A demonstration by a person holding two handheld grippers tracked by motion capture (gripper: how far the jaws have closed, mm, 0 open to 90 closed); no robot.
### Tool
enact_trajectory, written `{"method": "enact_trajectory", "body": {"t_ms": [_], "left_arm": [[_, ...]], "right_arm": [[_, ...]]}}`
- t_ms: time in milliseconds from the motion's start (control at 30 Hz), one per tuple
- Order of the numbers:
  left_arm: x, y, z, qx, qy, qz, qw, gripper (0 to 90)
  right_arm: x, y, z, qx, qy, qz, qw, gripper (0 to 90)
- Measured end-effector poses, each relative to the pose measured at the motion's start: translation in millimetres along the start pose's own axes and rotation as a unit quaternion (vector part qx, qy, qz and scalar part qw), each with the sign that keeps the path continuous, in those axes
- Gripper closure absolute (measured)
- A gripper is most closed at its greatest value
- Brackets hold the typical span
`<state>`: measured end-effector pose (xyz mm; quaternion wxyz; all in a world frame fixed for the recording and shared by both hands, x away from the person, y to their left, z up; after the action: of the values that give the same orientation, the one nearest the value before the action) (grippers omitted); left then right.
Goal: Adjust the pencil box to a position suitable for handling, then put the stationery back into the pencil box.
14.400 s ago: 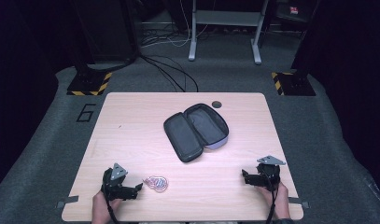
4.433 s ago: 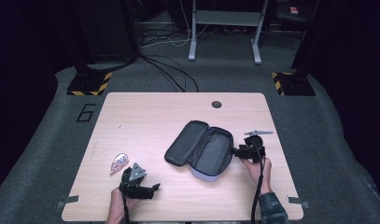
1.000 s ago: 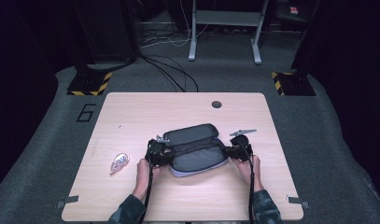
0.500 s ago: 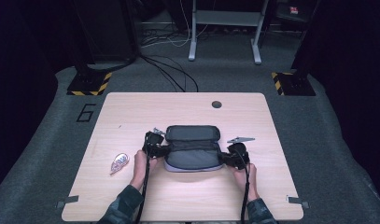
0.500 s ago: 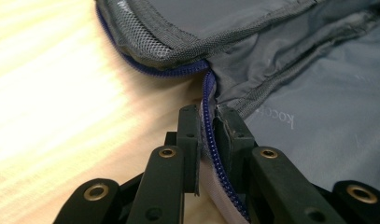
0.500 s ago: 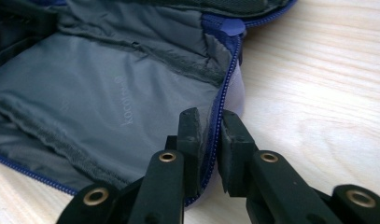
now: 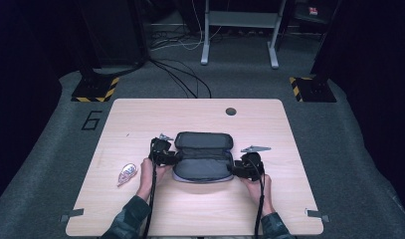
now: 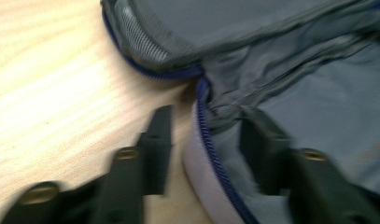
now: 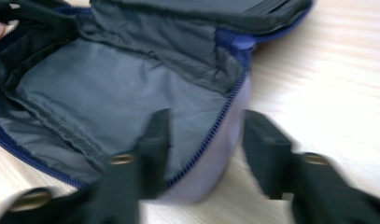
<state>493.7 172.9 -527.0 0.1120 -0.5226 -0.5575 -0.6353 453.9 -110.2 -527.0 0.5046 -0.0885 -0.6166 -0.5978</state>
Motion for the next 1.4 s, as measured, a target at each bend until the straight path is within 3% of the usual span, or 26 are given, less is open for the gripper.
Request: {"method": "enact_trajectory", "body": {"t_ms": [33, 67, 167, 367, 500, 700, 767, 967, 1167, 1400], "left_arm": [[5.7, 0.7, -2.1, -0.004, 0.001, -0.011, 0.9999, 43.1], [10.7, 0.8, -4.3, -0.005, -0.002, -0.018, 0.9998, 34.4], [29.7, -2.0, -9.5, -0.012, -0.009, -0.045, 0.9989, 25.0], [49.4, -12.3, -9.4, -0.019, -0.006, -0.067, 0.9976, 14.3], [62.1, -27.9, -4.8, -0.024, 0.003, -0.073, 0.9971, 10.2], [79.4, -44.5, 3.4, -0.029, 0.017, -0.077, 0.9965, 5.8], [89.7, -53.0, 9.2, -0.024, 0.029, -0.089, 0.9953, 4.7], [103.6, -71.3, 24.3, -0.018, 0.053, -0.091, 0.9943, 3.3], [117.4, -95.4, 47.4, -0.002, 0.071, -0.098, 0.9927, 1.6], [120.4, -117.7, 66.5, 0.015, 0.089, -0.102, 0.9907, 1.8]], "right_arm": [[2.9, 0.1, -0.5, 0.003, -0.001, -0.005, 1.0, 41.1], [13.2, -1.0, -2.6, 0.003, -0.007, -0.016, 0.9998, 30.5], [27.4, -4.4, -6.6, -0.002, -0.011, -0.03, 0.9995, 20.9], [51.8, -18.1, -19.1, -0.004, -0.037, -0.052, 0.998, 14.4], [67.3, -40.3, -36.1, -0.014, -0.067, -0.05, 0.9964, 9.4], [71.8, -63.4, -54.9, -0.023, -0.093, -0.037, 0.9947, 6.1], [71.6, -70.5, -60.2, -0.025, -0.103, -0.032, 0.9939, 5.5], [68.8, -84.5, -71.5, -0.025, -0.122, -0.024, 0.9919, 3.3], [67.1, -91.8, -78.2, -0.028, -0.133, -0.018, 0.9906, 1.5], [63.2, -95.2, -84.4, -0.018, -0.143, 0.004, 0.9896, 0.5]]}}
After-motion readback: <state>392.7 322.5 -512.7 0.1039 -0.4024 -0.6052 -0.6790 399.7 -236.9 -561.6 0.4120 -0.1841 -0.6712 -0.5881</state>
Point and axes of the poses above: each handheld gripper's, and its own axes: x roughly backward along the jaws, y roughly out of its top, z roughly to its left, the point moved 5 cm from there along -x, roughly forward along the jaws, and after that the axes turned 5 degrees about z, right-handed, at the moved point
